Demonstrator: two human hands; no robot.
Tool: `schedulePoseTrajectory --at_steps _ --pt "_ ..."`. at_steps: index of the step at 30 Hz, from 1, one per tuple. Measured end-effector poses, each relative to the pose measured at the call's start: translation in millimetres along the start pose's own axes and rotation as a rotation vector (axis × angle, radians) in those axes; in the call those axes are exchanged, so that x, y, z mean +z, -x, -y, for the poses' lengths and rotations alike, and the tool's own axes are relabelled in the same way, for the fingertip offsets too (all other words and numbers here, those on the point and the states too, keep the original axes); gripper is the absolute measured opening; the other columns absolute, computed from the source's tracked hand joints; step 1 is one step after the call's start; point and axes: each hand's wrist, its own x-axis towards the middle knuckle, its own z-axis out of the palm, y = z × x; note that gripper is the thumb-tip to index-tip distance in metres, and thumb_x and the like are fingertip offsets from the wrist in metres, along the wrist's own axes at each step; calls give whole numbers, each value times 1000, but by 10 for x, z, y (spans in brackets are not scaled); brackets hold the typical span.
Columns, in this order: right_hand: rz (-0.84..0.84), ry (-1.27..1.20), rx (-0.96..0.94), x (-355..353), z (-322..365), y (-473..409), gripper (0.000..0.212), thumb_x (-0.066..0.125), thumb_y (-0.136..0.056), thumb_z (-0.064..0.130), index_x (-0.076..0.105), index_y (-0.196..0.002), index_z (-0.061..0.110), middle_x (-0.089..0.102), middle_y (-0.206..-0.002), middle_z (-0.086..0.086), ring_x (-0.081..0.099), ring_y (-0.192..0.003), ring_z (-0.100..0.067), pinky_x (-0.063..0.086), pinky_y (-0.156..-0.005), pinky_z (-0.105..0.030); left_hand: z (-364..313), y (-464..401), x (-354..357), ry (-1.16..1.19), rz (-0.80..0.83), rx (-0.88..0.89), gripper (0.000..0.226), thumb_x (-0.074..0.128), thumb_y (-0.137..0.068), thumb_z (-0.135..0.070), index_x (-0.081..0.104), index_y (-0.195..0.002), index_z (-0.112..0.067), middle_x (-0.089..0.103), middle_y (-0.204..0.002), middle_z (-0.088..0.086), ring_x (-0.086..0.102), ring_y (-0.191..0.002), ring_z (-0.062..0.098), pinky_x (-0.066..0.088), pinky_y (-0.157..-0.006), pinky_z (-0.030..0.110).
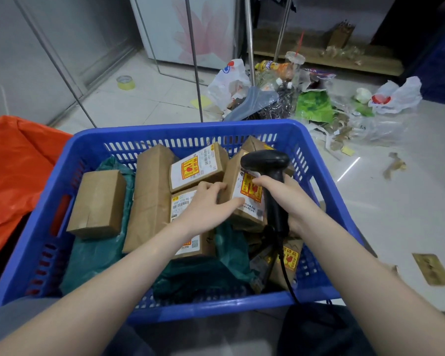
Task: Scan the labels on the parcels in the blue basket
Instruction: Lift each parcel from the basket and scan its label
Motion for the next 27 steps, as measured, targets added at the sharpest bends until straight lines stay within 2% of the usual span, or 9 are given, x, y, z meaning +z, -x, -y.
schedulePoseTrajectory --at_steps 3,5,9,14,17,20,23,25,27 --pt "-5 26 15 17 -28 -37 36 65 -86 29 56 -121 23 65 -112 -8 63 -95 -19 51 -71 -31 -1 -6 26 -13 58 -8 70 49 -90 -51 24 -149 -23 30 -135 0 36 -128 18 34 -102 31" --pt "-2 34 6 24 -29 -51 35 64 -86 28 56 -120 23 65 -108 -7 61 -95 -19 50 -74 -31 -19 11 53 -2 82 13 66 49 -91 -47 25 -148 -24 32 -127 -3 38 -121 15 33 -99 28" --pt "-16 27 -4 22 -23 -38 34 64 -86 28 57 -119 22 65 -107 -6 60 -93 -18 45 -64 -29 -39 47 109 90 144 37 64 51 -92 -42 22 -147 -26 43 -138 -5 47 -121 14 38 -103 31" --pt "-13 24 -24 31 -26 -18 24 63 -87 27 55 -109 24 59 -92 0 54 -83 -13 44 -62 -28 -25 73 114 152 203 31 76 56 -85 -49 21 -147 -24 40 -145 -2 45 -127 14 37 -106 32" --pt "-32 46 -80 69 -5 -16 22 64 -85 31 54 -103 28 56 -93 4 52 -93 -16 47 -83 -37 -18 54 28 44 140 39 66 52 -90 -45 28 -145 -19 32 -149 5 43 -130 20 36 -106 33" --pt "7 27 -76 141 41 23 22 66 -82 32 56 -102 28 62 -104 -1 56 -105 -23 47 -94 -45 35 45 -162 -4 40 23 51 51 -93 -38 40 -138 -17 40 -143 9 49 -121 20 41 -96 29" --pt "92 -25 -76 251 44 57 27 65 -84 23 60 -111 20 68 -109 -7 63 -104 -22 52 -89 -41 158 71 -363 7 -43 -32 47 50 -94 -35 43 -135 -15 48 -138 6 50 -120 18 40 -89 27" --pt "128 -33 -90 345 7 66 27 64 -85 18 60 -111 18 69 -103 -5 66 -100 -19 54 -78 -34 269 106 -455 5 -68 -107 46 50 -94 -36 42 -135 -17 49 -137 6 49 -121 20 44 -96 34" --pt "138 -36 -83 436 -43 69 27 64 -84 17 60 -111 17 70 -98 -4 68 -96 -18 55 -79 -36 361 155 -512 -5 -60 -177 46 50 -93 -36 40 -134 -18 50 -135 6 52 -118 21 47 -96 40"
